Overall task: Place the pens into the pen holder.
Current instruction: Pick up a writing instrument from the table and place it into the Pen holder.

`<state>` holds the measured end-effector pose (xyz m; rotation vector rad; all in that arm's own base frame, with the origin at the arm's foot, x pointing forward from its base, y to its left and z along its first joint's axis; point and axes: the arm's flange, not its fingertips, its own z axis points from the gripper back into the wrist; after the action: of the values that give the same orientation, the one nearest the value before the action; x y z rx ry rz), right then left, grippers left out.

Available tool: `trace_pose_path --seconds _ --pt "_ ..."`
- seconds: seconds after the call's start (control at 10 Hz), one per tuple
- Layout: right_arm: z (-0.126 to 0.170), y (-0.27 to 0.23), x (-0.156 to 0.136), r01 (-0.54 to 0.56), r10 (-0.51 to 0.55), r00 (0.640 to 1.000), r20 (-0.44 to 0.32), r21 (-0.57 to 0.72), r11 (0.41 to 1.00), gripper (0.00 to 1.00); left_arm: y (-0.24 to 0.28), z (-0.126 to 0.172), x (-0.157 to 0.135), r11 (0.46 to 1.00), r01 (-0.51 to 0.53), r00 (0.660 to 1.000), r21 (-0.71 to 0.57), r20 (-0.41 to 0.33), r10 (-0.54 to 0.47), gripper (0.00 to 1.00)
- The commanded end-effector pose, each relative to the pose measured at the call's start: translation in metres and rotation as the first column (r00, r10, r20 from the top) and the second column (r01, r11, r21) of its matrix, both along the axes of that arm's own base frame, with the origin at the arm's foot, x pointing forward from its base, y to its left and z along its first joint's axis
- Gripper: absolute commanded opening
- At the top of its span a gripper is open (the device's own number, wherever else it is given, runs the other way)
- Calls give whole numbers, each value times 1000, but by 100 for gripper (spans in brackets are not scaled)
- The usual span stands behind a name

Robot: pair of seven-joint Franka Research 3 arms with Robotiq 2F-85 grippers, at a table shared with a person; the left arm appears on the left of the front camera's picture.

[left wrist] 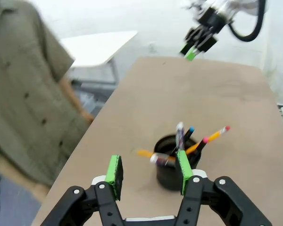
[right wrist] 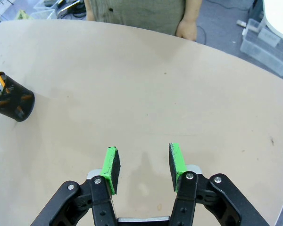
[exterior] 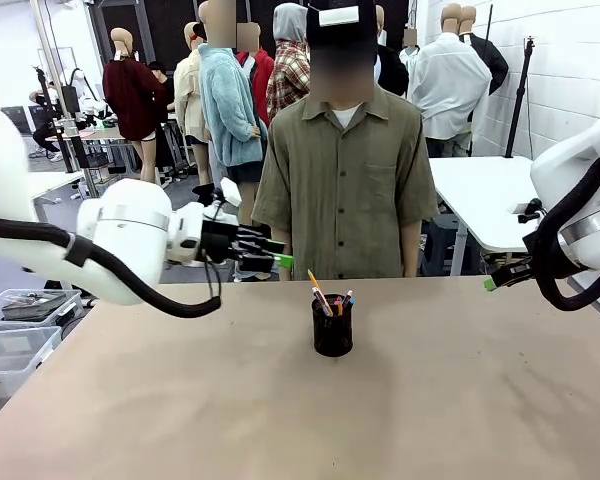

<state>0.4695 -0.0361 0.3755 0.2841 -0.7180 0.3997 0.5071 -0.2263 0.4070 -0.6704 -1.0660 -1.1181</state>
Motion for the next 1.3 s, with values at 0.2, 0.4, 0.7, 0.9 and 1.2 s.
trace_pose_path --seconds 0.2,0.4,0.7,0.9,1.2 --pt "-1 -1 0 -15 15 1000 10 6 1000 55 65 25 -17 934 -176 944 312 -214 250 60" --pt "-1 -1 0 -15 15 1000 10 6 1000 55 93 25 -24 854 -258 875 451 -265 404 60" --pt "-1 -1 0 -15 15 1000 10 6 1000 55 124 20 -38 776 -324 791 541 -296 536 60" --pt "-1 -1 0 -15 15 1000 10 6 1000 55 134 15 -41 745 -338 740 575 -328 588 60" --pt "-1 -1 0 -15 15 1000 10 6 1000 55 132 0 -36 761 -339 783 554 -282 555 60"
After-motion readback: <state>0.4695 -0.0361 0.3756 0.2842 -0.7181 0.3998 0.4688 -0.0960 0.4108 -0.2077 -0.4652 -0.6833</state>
